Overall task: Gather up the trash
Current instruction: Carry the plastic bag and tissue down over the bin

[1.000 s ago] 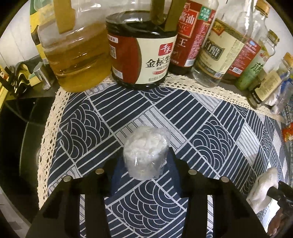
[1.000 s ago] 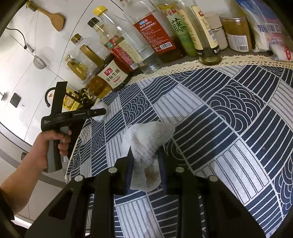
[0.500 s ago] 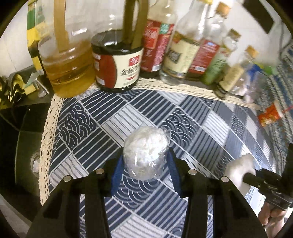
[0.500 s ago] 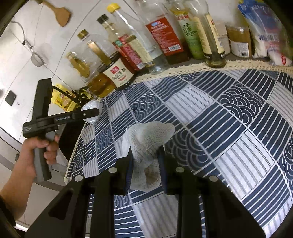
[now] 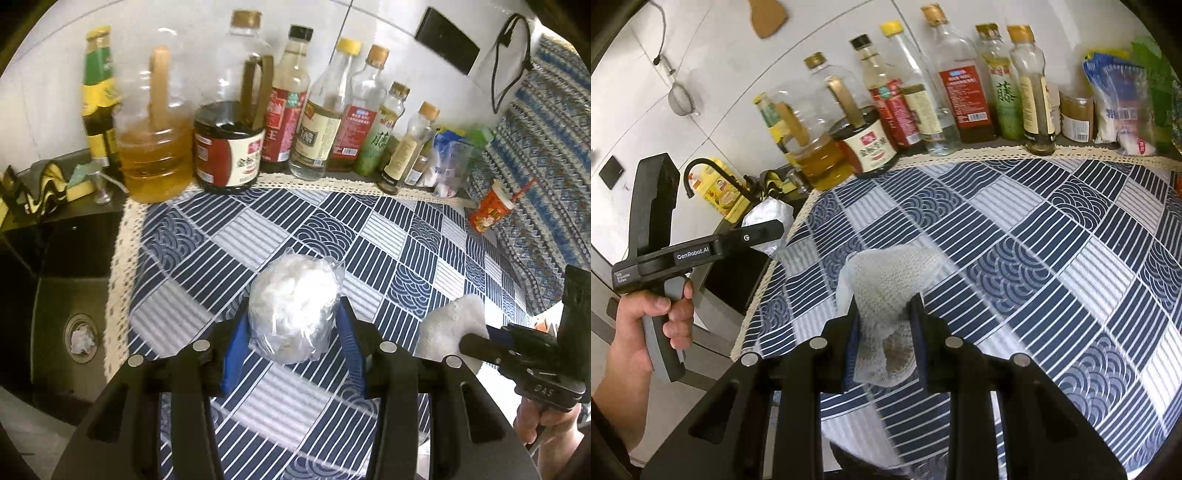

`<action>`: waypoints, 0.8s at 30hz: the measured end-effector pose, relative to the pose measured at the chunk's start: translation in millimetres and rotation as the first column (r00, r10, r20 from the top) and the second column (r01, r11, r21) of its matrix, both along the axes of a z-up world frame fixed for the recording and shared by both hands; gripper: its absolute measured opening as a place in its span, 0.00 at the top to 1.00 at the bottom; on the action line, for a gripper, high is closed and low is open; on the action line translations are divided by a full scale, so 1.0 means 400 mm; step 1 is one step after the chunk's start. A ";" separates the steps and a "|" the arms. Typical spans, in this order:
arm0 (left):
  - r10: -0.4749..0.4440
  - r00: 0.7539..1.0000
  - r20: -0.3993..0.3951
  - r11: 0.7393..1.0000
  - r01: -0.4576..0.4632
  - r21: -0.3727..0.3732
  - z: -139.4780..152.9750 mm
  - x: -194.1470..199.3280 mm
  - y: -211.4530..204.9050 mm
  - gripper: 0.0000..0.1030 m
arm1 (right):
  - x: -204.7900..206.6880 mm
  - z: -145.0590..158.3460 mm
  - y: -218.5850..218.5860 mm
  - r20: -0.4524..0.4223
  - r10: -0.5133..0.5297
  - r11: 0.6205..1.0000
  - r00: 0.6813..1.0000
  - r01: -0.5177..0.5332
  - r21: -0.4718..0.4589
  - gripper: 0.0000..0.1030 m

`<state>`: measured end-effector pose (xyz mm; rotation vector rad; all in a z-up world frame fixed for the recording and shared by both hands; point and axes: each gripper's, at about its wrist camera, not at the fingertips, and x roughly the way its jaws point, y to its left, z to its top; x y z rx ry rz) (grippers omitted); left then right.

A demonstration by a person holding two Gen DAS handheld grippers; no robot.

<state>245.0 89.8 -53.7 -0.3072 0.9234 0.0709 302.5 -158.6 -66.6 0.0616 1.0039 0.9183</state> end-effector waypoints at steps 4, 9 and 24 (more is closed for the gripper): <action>-0.010 0.999 0.036 1.000 0.010 -0.015 0.014 -0.082 0.013 0.58 | -0.083 0.023 0.019 0.024 -0.001 1.000 1.000 0.001 -0.005 0.74; -0.027 0.998 0.060 0.999 0.029 -0.030 0.024 -0.183 0.014 0.58 | -0.188 0.053 0.035 0.058 0.002 1.000 0.998 -0.002 -0.001 0.74; -0.142 0.981 0.132 0.989 0.146 -0.017 0.068 -0.461 -0.064 0.58 | -0.456 0.103 0.039 0.143 -0.027 0.999 0.989 0.031 -0.025 0.74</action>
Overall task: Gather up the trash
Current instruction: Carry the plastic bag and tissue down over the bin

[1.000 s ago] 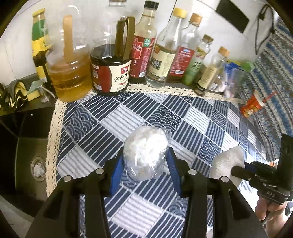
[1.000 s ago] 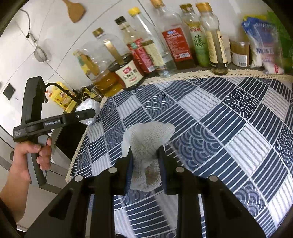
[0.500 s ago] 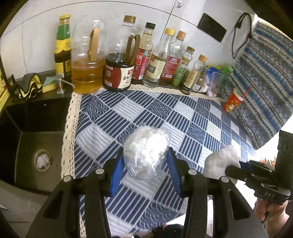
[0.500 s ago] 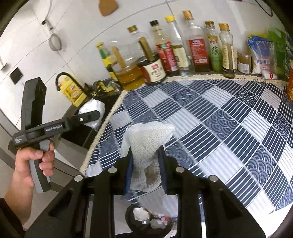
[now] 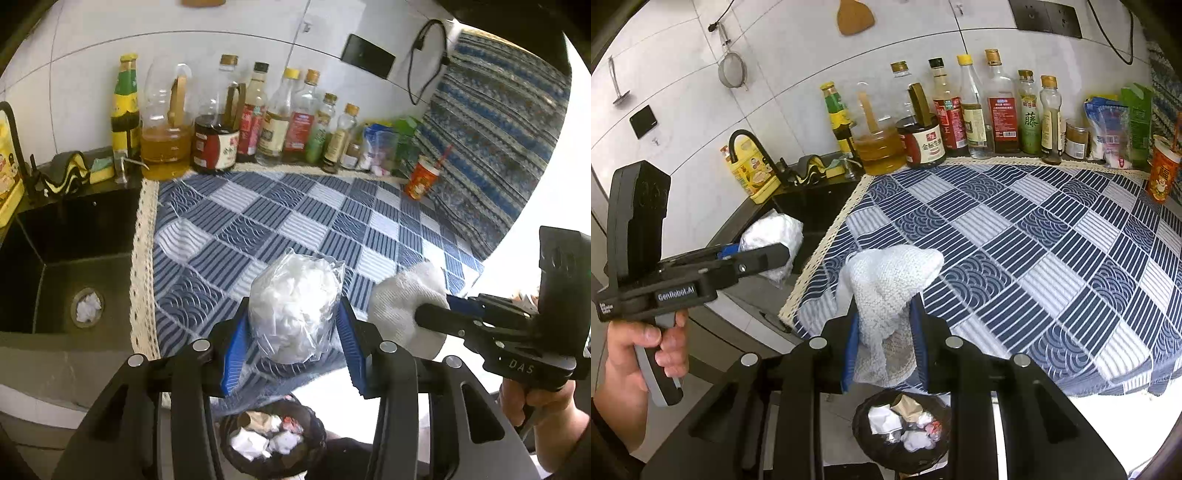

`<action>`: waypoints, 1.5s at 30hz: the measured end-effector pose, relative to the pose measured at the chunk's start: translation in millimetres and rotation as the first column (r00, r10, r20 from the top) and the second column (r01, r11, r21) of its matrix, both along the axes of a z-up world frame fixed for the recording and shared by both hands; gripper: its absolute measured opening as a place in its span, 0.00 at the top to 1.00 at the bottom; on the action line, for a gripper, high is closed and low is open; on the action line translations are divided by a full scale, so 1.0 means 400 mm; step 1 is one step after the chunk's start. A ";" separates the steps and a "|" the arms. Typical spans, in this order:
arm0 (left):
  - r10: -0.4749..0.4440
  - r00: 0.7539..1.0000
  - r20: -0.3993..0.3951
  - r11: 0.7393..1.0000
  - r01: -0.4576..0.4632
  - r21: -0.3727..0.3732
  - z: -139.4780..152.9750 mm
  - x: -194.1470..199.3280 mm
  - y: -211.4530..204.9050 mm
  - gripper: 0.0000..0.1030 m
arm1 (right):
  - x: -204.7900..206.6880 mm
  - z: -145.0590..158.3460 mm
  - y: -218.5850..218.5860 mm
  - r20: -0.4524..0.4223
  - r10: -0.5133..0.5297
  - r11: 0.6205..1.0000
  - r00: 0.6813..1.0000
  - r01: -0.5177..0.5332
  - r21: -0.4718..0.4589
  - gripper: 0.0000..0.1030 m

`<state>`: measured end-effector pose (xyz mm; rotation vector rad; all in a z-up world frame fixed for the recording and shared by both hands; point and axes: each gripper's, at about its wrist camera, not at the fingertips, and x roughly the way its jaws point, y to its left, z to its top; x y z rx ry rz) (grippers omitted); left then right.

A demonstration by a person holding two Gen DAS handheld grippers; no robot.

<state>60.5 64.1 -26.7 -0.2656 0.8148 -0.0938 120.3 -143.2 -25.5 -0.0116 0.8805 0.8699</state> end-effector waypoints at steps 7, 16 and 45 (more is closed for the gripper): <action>-0.010 0.999 -0.036 1.000 0.010 0.001 -0.034 -0.085 -0.025 0.58 | -0.081 -0.022 -0.004 -0.016 0.008 1.000 1.000 -0.009 -0.019 0.74; -0.021 0.996 -0.089 0.999 0.018 -0.039 -0.101 -0.137 -0.063 0.58 | -0.121 -0.081 -0.018 -0.076 0.010 0.999 0.997 -0.012 -0.038 0.74; -0.018 0.934 -0.356 0.996 -0.014 -0.087 -0.357 -0.151 -0.114 0.58 | -0.137 -0.321 -0.026 -0.302 0.038 0.991 0.953 -0.076 -0.112 0.73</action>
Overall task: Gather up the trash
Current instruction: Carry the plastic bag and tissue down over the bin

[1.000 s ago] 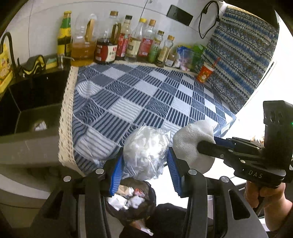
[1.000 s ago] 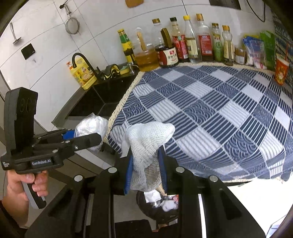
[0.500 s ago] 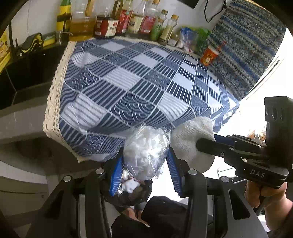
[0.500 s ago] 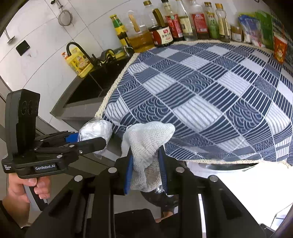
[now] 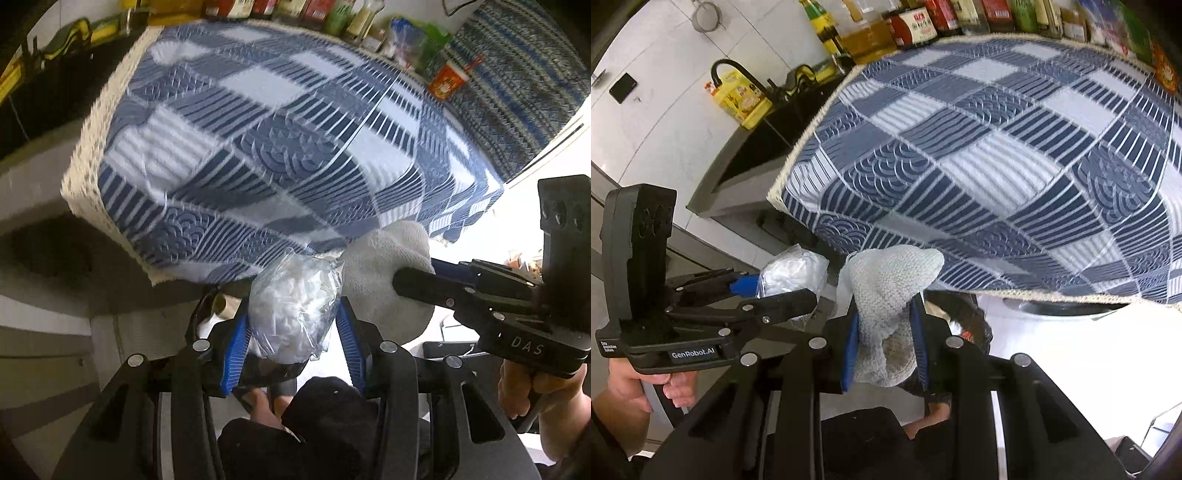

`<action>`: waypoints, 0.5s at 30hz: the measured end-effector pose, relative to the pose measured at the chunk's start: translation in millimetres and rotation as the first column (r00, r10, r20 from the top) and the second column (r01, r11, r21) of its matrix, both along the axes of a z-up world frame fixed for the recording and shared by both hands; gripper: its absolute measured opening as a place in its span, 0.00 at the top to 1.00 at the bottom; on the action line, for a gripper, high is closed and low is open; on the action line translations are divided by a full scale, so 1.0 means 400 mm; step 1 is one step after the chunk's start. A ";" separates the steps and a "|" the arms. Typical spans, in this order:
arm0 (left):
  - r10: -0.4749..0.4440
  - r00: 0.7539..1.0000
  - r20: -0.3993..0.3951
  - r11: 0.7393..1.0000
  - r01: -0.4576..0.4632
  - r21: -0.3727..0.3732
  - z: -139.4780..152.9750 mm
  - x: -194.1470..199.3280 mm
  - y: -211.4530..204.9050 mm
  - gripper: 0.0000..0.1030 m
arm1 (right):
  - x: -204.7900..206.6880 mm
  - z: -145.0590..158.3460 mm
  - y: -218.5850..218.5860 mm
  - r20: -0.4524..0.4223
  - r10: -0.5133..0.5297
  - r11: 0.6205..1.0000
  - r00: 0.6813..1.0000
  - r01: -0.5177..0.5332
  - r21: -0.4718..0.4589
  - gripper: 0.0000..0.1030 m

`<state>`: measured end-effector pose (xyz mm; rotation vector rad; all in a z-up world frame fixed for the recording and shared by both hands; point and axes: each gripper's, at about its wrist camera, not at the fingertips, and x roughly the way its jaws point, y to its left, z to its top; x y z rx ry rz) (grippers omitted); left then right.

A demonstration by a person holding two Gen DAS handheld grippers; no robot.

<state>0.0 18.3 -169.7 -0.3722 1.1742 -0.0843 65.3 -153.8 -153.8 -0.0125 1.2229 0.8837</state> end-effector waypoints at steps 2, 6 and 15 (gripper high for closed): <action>0.005 0.999 -0.031 1.000 -0.005 -0.011 -0.036 -0.002 0.005 0.58 | 0.001 -0.032 0.005 -0.020 -0.005 1.000 1.000 0.005 -0.021 0.72; 0.017 0.995 -0.097 0.999 -0.021 -0.038 -0.120 -0.003 0.019 0.58 | 0.002 -0.103 0.020 -0.063 -0.015 0.997 0.998 0.010 -0.078 0.72; 0.017 0.979 -0.202 0.997 -0.032 -0.073 -0.258 -0.005 0.022 0.58 | 0.005 -0.197 0.048 -0.126 -0.024 0.990 0.992 0.007 -0.138 0.72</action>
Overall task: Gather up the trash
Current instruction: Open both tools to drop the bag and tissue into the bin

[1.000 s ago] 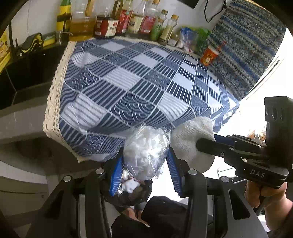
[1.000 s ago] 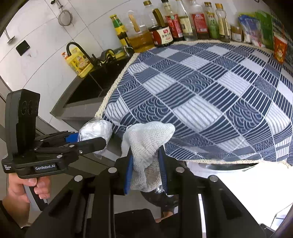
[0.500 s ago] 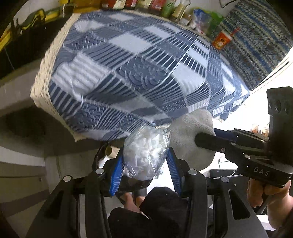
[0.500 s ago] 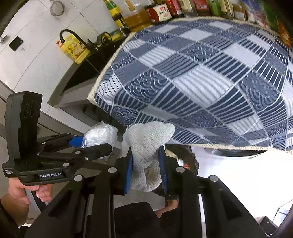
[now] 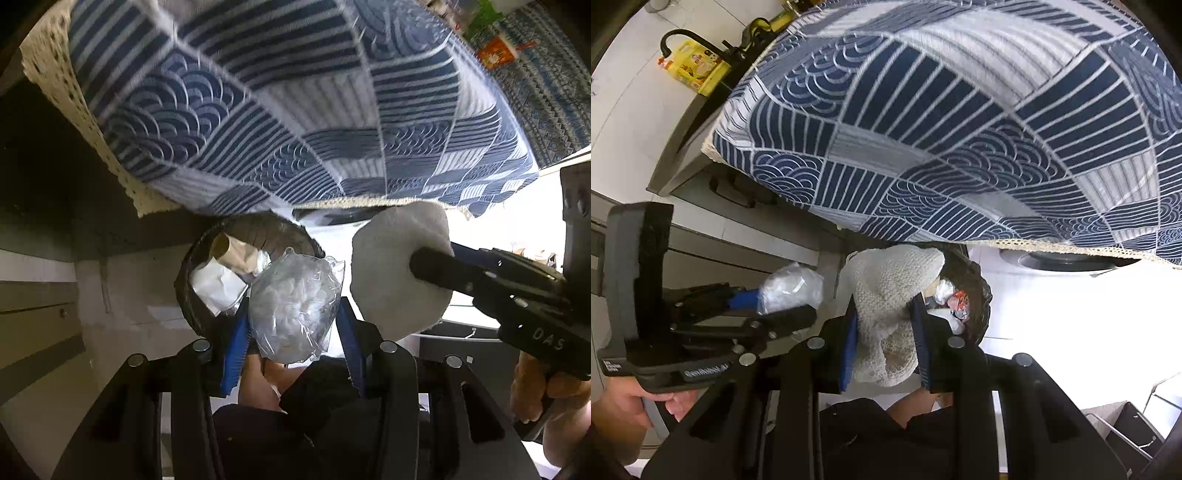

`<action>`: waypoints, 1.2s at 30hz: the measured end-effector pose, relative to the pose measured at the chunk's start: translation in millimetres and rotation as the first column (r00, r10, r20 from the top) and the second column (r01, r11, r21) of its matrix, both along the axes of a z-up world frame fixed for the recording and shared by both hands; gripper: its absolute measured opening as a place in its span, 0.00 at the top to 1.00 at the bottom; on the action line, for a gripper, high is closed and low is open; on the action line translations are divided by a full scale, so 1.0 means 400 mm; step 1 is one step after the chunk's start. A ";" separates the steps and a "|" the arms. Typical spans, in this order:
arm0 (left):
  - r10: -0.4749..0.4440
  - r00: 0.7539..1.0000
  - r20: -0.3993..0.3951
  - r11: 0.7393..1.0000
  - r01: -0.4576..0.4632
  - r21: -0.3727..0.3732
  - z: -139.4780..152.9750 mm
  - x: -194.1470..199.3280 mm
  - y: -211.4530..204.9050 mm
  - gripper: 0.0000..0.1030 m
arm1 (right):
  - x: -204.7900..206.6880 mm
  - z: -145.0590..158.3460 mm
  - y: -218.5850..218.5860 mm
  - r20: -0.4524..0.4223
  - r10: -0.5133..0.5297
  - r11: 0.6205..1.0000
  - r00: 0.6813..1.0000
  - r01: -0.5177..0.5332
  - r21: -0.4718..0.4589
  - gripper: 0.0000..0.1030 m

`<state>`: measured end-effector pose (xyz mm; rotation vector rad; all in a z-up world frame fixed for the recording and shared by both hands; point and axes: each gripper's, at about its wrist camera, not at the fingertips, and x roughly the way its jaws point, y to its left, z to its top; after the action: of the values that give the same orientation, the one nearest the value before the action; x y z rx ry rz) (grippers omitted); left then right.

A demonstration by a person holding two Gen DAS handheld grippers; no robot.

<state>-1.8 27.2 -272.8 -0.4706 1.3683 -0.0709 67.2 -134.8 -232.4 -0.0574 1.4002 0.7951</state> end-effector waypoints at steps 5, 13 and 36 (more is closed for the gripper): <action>0.006 1.000 -0.027 1.000 -0.006 -0.008 -0.032 0.003 0.010 0.57 | 0.003 -0.028 0.017 -0.024 0.002 1.000 1.000 -0.002 -0.024 0.72; 0.011 0.999 -0.041 1.000 -0.012 -0.019 -0.055 0.004 0.025 0.57 | 0.008 -0.042 0.032 -0.044 -0.007 1.000 0.999 0.006 -0.027 0.68; 0.048 0.998 -0.038 0.999 -0.049 -0.025 -0.031 0.027 0.057 0.30 | 0.032 -0.003 0.002 -0.061 -0.104 0.995 0.993 0.104 -0.011 0.39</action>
<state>8.9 50.1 -285.4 -0.5287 1.3931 -0.0407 79.8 -133.9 -233.6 0.0340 1.4520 0.7102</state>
